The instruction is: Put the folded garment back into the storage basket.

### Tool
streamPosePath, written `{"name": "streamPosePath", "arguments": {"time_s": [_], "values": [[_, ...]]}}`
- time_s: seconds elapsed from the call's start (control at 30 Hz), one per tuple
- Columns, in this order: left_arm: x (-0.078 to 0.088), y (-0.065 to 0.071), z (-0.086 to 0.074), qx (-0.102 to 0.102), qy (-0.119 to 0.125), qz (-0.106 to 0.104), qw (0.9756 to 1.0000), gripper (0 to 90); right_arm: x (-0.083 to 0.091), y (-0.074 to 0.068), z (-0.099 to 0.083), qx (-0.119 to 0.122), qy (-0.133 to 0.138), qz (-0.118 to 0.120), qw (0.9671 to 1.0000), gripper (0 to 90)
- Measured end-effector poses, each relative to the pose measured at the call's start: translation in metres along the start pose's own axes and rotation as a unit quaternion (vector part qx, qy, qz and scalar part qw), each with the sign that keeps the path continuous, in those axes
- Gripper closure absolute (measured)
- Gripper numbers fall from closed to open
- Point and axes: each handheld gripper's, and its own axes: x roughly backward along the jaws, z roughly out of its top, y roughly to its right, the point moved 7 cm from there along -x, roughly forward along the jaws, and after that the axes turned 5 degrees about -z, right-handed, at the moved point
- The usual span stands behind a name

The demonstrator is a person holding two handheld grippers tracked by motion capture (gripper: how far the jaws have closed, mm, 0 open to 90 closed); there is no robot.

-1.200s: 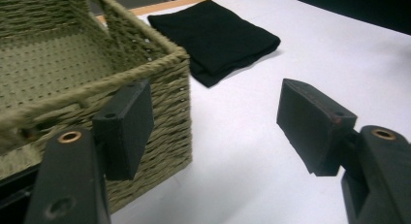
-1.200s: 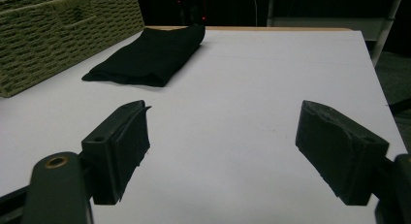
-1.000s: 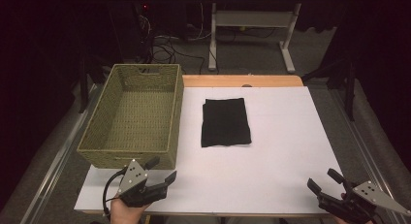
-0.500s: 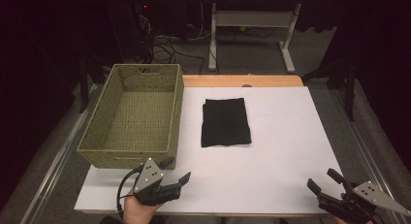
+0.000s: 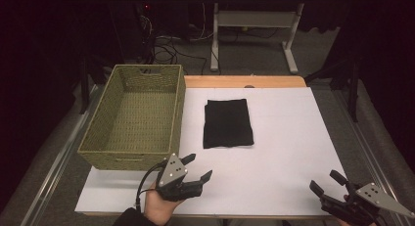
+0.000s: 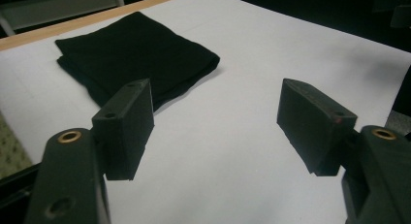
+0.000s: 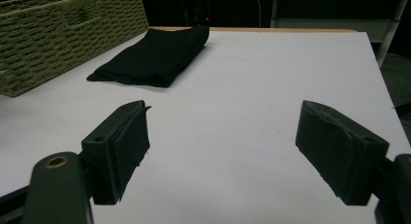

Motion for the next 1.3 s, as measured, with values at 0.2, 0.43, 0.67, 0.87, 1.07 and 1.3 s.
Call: {"name": "streamPosePath", "arguments": {"time_s": [0.2,0.43,0.67,0.87,1.07,1.3], "values": [[-0.021,0.002,0.009,-0.001,-0.014,-0.006,0.9999,26.9,0.000,0.000,0.000,0.000,0.001,0.000,1.0000,20.1],[-0.044,-0.002,0.018,0.004,-0.028,0.004,0.9996,26.7,0.000,-0.001,0.000,0.000,0.000,0.002,1.0000,20.1],[-0.064,-0.011,0.028,0.021,-0.047,0.009,0.9986,26.6,-0.002,-0.002,0.000,0.003,0.000,0.008,1.0000,20.1],[-0.083,-0.020,0.036,0.042,-0.074,0.016,0.9962,24.0,-0.002,-0.002,0.000,0.001,0.000,0.009,1.0000,20.0],[-0.101,-0.026,0.043,0.039,-0.096,0.024,0.9944,24.0,-0.002,-0.002,0.000,0.000,0.000,0.011,0.9999,20.0],[-0.118,-0.039,0.044,0.045,-0.131,0.031,0.9898,24.0,-0.003,-0.003,0.000,0.002,-0.002,0.014,0.9999,20.0]]}}
